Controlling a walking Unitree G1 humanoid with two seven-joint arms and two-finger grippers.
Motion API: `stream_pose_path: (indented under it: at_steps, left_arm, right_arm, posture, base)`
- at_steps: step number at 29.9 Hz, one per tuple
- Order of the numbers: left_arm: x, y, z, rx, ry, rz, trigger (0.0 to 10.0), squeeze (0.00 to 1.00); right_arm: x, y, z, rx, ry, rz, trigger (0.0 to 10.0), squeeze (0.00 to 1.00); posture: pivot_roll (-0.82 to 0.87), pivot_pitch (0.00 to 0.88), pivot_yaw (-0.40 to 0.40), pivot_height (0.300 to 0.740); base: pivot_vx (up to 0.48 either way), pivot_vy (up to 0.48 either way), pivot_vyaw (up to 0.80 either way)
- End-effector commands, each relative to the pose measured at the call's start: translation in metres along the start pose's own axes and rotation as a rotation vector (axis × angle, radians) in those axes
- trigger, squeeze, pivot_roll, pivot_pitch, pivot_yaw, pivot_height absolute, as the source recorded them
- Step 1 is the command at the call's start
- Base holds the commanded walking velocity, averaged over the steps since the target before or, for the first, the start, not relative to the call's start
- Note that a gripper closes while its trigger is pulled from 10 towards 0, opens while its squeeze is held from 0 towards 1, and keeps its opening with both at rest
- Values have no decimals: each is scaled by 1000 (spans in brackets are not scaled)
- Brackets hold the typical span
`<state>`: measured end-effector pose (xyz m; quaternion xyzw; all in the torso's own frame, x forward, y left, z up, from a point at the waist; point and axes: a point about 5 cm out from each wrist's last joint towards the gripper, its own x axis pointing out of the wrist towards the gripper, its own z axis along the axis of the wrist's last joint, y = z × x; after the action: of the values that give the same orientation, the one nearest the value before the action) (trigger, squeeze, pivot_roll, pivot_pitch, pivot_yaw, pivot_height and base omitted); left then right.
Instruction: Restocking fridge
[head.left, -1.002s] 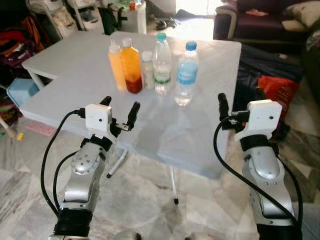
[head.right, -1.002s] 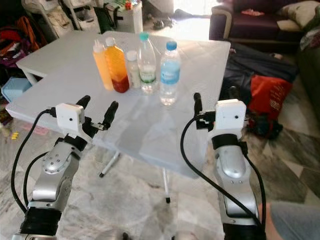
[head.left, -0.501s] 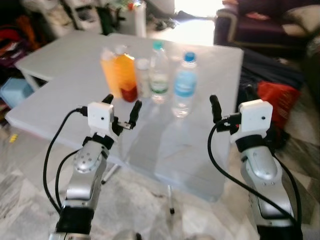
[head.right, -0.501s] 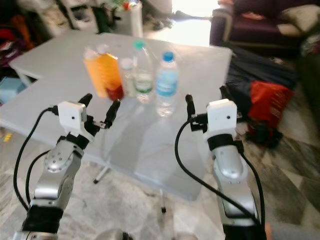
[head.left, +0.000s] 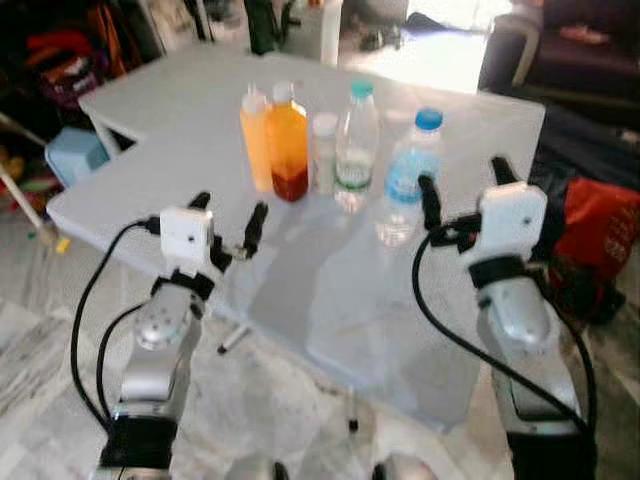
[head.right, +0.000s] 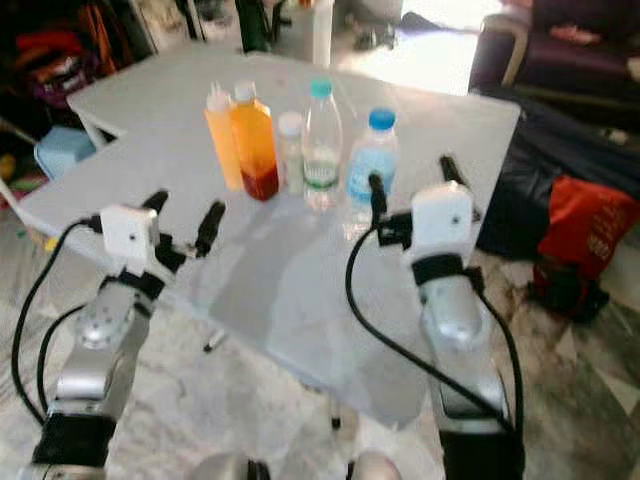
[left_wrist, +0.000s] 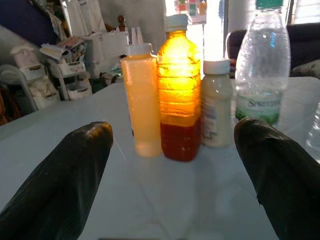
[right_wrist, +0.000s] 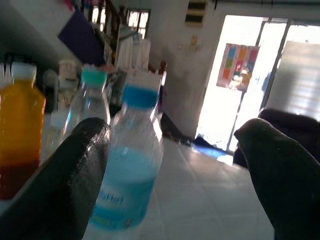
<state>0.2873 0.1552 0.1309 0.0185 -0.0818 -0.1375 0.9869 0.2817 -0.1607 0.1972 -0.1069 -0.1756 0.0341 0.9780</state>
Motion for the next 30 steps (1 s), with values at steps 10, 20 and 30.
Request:
stream_pose_path:
  at_steps: [10, 20, 30]
  left_arm:
    - [0, 3, 5, 24, 6, -15, 10000, 0]
    - [-1, 4, 6, 32, 11, -26, 10000, 0]
    - [-1, 4, 7, 35, 16, -28, 10000, 0]
  right_arm:
    - [30, -1, -4, 52, 67, 60, 10000, 0]
    - [52, 9, 9, 58, 35, 200, 10000, 0]
    - [73, 4, 16, 51, 41, 220, 10000, 0]
  posture:
    - [-27, 77, 81, 740]
    - [-16, 87, 87, 740]
    - [-1, 89, 87, 740]
  base:
    - [0, 0, 0]
    - [0, 0, 0]
    - [0, 0, 0]
